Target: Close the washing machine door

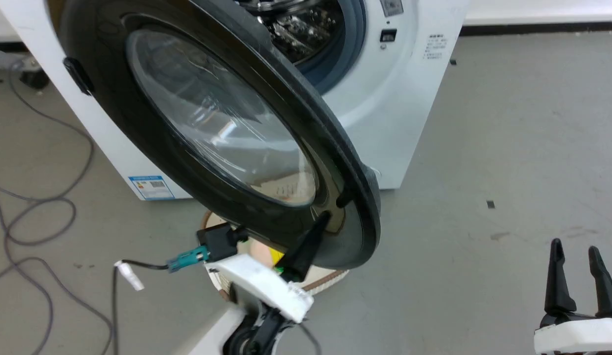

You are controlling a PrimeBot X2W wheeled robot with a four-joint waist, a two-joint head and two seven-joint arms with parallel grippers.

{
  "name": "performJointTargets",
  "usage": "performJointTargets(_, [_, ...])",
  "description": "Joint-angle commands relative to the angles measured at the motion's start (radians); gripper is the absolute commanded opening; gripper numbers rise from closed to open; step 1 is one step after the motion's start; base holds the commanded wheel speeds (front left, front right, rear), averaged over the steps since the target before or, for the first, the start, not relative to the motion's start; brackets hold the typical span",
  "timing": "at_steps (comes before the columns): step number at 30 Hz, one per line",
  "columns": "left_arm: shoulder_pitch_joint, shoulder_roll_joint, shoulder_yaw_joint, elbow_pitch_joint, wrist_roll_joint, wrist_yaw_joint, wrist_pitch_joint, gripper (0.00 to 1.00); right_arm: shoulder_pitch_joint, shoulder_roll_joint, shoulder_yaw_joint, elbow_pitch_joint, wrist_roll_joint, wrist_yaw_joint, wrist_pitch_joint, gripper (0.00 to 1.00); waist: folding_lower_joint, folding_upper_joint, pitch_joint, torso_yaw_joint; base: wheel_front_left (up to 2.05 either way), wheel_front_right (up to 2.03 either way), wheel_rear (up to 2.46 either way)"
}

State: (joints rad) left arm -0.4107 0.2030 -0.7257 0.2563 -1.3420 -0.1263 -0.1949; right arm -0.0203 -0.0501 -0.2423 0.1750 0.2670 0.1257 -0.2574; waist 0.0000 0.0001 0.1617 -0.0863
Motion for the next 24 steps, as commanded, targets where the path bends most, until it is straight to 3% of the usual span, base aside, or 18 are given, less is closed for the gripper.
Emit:
performJointTargets(1, [-0.009, 0.027, -0.013, 0.02, 0.022, -0.004, -0.024, 0.0, 0.007, 0.0, 0.009, -0.018, 0.001, 0.005, -0.004, 1.0, 0.0, -0.0001, -0.02, 0.01, 0.0, 0.0, 0.0])
performJointTargets(2, [-0.007, 0.035, -0.015, 0.032, 0.04, -0.004, -0.037, 0.34, 0.011, 0.0, 0.011, -0.025, -0.001, 0.005, -0.004, 1.0, 0.0, -0.0001, -0.028, 0.014, 0.0, 0.0, 0.0])
performJointTargets(3, [-0.007, 0.041, -0.018, 0.036, 0.06, -0.004, -0.047, 0.87, 0.015, 0.0, 0.011, -0.031, -0.002, 0.005, -0.004, 1.0, 0.0, -0.0001, -0.036, 0.019, 0.0, 0.0, 0.0])
performJointTargets(4, [-0.01, 0.045, -0.016, 0.018, 0.087, -0.004, -0.057, 1.0, 0.018, 0.0, 0.011, -0.038, -0.004, 0.005, -0.004, 1.0, 0.0, -0.0001, -0.042, 0.023, 0.0, 0.0, 0.0])
performJointTargets(7, [0.013, 0.056, 0.006, -0.02, 0.128, -0.004, -0.065, 1.0, 0.02, 0.0, 0.007, -0.054, -0.012, 0.005, -0.004, 1.0, 0.0, -0.0001, -0.061, 0.037, 0.0, 0.0, 0.0])
performJointTargets(12, [0.048, 0.081, 0.109, -0.034, 0.371, -0.003, -0.066, 1.0, 0.016, 0.0, -0.006, -0.085, -0.021, 0.005, -0.004, 1.0, 0.0, -0.0001, -0.085, 0.061, 0.0, 0.0, 0.0])
performJointTargets(18, [0.111, 0.046, 0.344, -0.134, 0.83, 0.16, -0.067, 1.0, -0.022, 0.0, -0.02, -0.134, -0.046, 0.005, -0.004, 1.0, 0.0, -0.0001, -0.089, 0.091, 0.0, 0.0, 0.0])
performJointTargets(21, [0.157, 0.022, 0.435, -0.198, 0.974, 0.229, -0.067, 1.0, -0.053, 0.0, -0.032, -0.158, -0.053, 0.005, -0.004, 1.0, 0.0, -0.0001, -0.09, 0.106, 0.0, 0.0, 0.0])
performJointTargets(24, [0.209, 0.015, 0.498, -0.226, 1.057, 0.26, -0.067, 1.0, -0.083, 0.0, -0.038, -0.182, -0.059, 0.005, -0.004, 1.0, 0.0, -0.0001, -0.093, 0.123, 0.0, 0.0, 0.0])
